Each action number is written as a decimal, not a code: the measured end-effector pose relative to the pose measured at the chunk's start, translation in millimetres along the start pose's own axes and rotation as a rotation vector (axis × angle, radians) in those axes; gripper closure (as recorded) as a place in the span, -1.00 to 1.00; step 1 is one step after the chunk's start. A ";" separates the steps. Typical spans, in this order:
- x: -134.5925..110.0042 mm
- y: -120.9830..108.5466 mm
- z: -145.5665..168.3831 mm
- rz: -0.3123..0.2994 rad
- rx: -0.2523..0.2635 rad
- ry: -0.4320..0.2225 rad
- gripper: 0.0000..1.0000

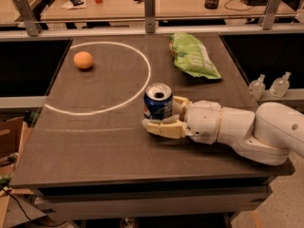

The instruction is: Move pepsi can near green rice chip bag

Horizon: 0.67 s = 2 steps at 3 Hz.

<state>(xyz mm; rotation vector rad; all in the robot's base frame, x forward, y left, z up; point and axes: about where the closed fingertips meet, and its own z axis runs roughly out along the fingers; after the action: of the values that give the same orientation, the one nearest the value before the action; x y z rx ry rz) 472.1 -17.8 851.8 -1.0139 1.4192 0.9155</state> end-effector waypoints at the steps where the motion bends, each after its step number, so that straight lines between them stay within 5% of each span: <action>1: -2.9 -3.9 -31.6 0.019 0.112 0.061 1.00; 2: -18.9 -15.5 -102.3 0.041 0.324 0.201 1.00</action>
Offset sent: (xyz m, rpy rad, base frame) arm -0.0376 -0.1969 0.0611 -0.3812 0.1522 -0.5868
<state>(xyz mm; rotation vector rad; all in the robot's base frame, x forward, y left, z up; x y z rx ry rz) 453.2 -117.3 879.8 -0.8506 1.6987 0.5982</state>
